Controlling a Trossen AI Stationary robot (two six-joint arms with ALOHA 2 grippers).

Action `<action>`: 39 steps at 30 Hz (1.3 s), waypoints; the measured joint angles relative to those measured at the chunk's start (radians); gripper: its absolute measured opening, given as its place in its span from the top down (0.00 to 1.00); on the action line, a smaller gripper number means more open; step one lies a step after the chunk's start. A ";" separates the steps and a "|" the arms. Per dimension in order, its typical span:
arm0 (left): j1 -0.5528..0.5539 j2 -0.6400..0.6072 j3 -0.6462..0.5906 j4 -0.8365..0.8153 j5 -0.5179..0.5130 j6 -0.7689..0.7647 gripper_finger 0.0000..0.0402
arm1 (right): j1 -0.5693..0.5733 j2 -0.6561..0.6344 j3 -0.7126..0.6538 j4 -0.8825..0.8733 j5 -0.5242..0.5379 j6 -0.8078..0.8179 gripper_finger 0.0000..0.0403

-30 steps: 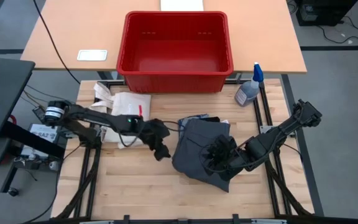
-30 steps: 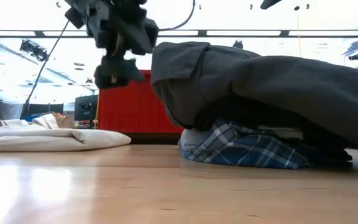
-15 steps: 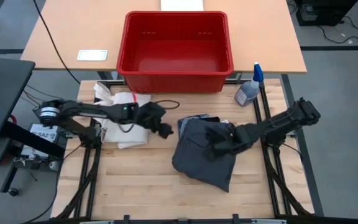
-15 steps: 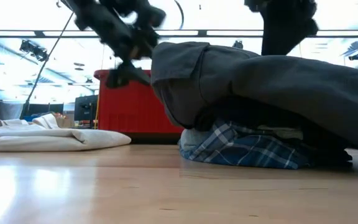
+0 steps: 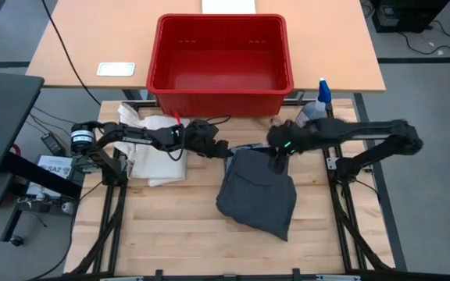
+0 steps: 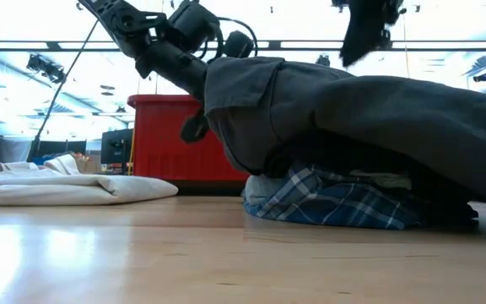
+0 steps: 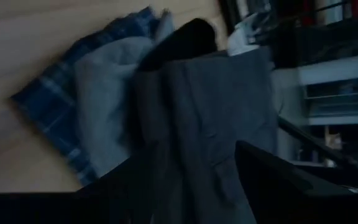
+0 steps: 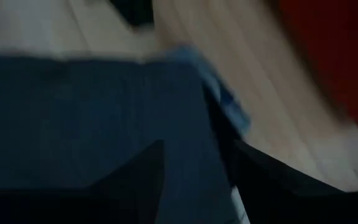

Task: Sort clothes
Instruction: Put the stacked clothes into the red bin

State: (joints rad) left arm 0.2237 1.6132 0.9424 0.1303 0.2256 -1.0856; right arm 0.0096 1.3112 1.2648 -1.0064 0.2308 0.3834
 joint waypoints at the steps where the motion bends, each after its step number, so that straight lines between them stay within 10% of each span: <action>1: -0.001 -0.002 0.000 0.016 0.003 0.000 0.47 | -0.020 -0.039 0.000 0.023 -0.014 -0.030 0.52; 11: 0.033 -0.011 0.000 -0.073 0.097 0.096 0.47 | -0.125 -0.342 -0.177 0.183 -0.038 0.144 0.52; 21: 0.076 -0.010 0.000 -0.222 0.111 0.182 0.47 | -0.109 -0.357 -0.496 0.439 -0.299 0.458 0.41; 39: -0.129 0.137 0.000 -0.039 -0.025 -0.280 0.26 | -0.137 -0.293 -0.518 0.469 -0.387 0.206 0.22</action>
State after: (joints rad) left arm 0.0950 1.7504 0.9428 0.0910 0.2008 -1.3655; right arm -0.1277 1.0180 0.7467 -0.5371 -0.1559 0.5891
